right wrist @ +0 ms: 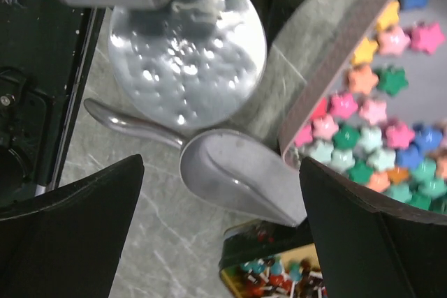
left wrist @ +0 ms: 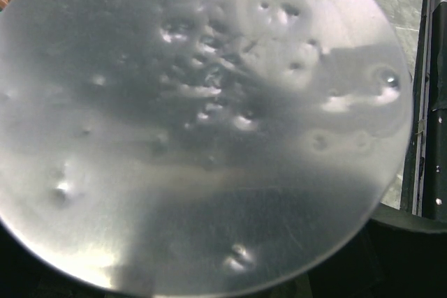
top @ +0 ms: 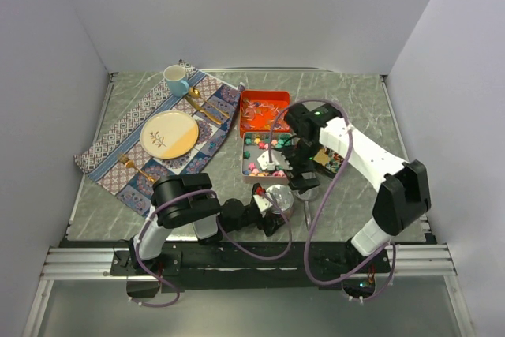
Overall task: Pack the candies
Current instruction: Screw the bottle lid onto the packing bottle.
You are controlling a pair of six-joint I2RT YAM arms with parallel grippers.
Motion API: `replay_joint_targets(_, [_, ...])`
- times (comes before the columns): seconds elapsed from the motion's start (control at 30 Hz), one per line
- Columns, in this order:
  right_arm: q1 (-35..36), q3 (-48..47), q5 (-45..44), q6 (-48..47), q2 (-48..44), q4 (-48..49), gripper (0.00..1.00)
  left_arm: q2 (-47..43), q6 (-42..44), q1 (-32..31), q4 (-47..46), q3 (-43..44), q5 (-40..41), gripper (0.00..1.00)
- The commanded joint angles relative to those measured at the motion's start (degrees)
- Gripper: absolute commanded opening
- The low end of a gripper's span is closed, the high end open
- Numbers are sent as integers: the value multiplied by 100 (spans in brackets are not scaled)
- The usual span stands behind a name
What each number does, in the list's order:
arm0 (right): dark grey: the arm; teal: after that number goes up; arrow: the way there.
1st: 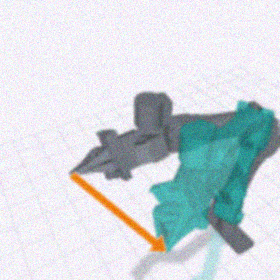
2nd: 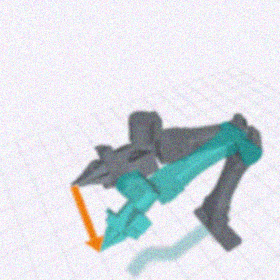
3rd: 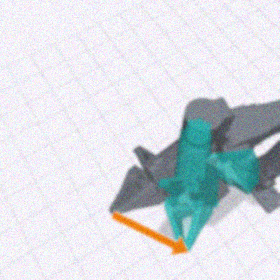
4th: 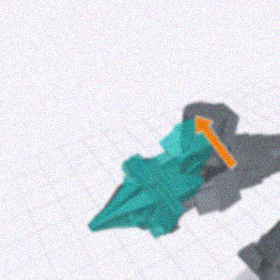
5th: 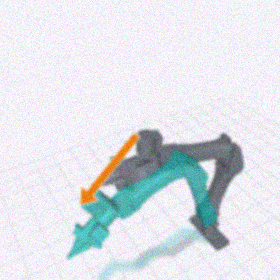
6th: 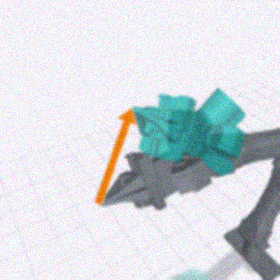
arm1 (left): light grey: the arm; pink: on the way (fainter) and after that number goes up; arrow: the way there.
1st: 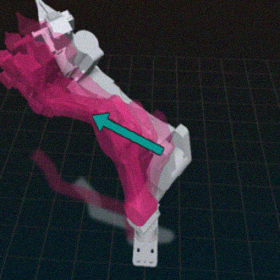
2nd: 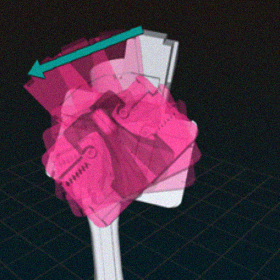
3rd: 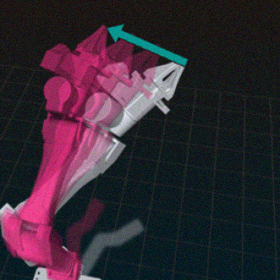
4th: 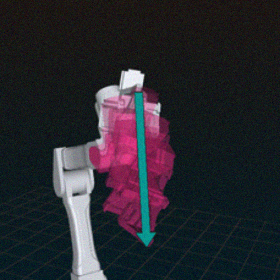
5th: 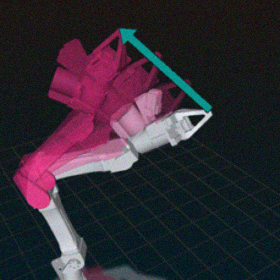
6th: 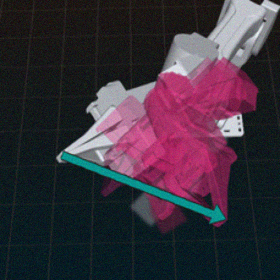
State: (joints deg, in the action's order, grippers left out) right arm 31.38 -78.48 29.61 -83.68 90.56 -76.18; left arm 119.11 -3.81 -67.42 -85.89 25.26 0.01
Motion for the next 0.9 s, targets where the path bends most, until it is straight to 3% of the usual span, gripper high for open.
replay_joint_targets(0.0, [386, -142, -33, -385, 110, -635, 100, 253, -155, 53, 626, -91, 95, 1])
replay_joint_targets(0.43, [940, 411, -245, -307, 49, -635, 100, 279, -190, 53, 705, -38, 192, 1])
replay_joint_targets(0.87, [984, 491, -25, 246, 50, -634, 100, 288, -304, 53, 907, 6, 324, 1])
